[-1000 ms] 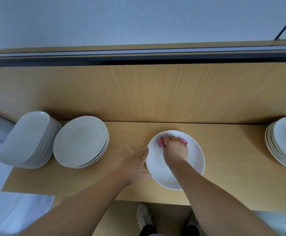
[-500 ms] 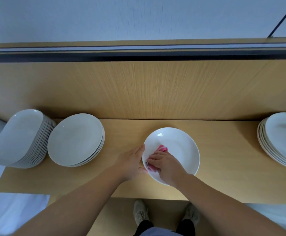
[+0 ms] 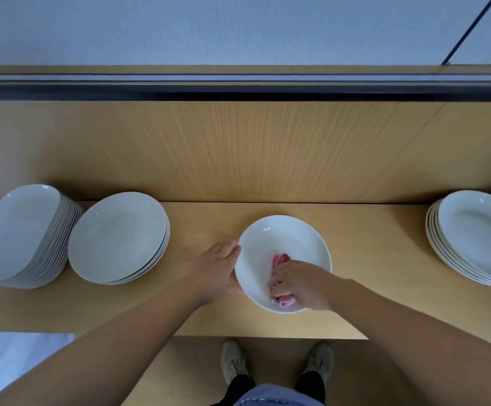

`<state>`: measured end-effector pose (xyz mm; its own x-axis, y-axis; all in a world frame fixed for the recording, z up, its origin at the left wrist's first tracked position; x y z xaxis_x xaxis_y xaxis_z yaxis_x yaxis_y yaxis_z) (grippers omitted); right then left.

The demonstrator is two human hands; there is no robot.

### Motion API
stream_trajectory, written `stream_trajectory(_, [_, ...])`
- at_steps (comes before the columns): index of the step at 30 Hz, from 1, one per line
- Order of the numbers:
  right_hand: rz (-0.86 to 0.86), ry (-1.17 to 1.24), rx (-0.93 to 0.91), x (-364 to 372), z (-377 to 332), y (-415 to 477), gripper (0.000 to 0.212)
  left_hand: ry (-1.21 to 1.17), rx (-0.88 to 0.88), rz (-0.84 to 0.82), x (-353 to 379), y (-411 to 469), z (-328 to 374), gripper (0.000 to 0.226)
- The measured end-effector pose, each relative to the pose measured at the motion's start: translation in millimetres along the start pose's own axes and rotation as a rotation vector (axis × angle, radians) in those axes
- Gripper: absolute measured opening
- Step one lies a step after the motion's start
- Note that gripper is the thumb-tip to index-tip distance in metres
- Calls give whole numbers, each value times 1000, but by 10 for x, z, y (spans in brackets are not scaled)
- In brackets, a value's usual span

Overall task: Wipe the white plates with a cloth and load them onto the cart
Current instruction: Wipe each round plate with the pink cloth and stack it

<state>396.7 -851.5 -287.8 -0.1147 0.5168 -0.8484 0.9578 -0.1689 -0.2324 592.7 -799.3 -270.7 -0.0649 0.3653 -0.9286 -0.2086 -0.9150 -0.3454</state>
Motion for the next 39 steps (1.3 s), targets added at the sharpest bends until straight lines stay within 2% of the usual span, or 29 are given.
stream_trajectory(3, [189, -202, -67, -220, 130, 112, 26, 79, 103, 50, -56, -9, 15, 87])
stream_trajectory(5, [314, -266, -96, -360, 199, 232, 23, 121, 203, 32, -34, 11, 42, 78])
stream_trajectory(7, [367, -325, -108, -440, 246, 360, 19, 143, 289, 12, -1, 43, 77, 69])
stream_trajectory(10, [304, -432, -57, -428, 298, 476, 16, 164, 341, -6, 48, 83, 94, 61])
stream_trajectory(13, [240, -419, 78, -363, 346, 427, 32, 170, 349, -18, 94, 125, 72, 60])
stream_trajectory(15, [269, -388, 183, -341, 346, 343, 37, 194, 375, 8, 97, 133, 67, 58])
stream_trajectory(18, [349, -361, 348, -318, 365, 160, 33, 249, 396, 4, 119, 143, 40, 58])
stream_trajectory(21, [333, -315, 562, -239, 348, -8, 32, 278, 398, 22, 124, 169, 47, 58])
stream_trajectory(25, [168, -144, 786, -134, 183, -103, 26, 256, 423, 43, 131, 202, 42, 59])
stream_trajectory(28, [48, -125, 913, -76, -17, -149, 25, 258, 422, 35, 112, 196, 43, 59])
stream_trajectory(33, [27, -19, 1001, 75, -315, -97, 36, 281, 412, 72, 87, 196, 47, 62])
stream_trajectory(39, [4, 33, 934, 157, -663, 184, 45, 251, 418, 61, 121, 208, 75, 54])
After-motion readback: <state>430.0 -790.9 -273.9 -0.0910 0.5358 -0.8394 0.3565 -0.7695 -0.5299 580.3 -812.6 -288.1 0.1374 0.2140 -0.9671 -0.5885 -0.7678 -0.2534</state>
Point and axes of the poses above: each hand's wrist, its own y-axis towards the middle knuckle, its own x-axis out of the palm, z = x × y, the point moved 4 cm from there along y, towards the middle knuckle, and after that the axes turned 6 degrees about y, right-handed, at the moved point
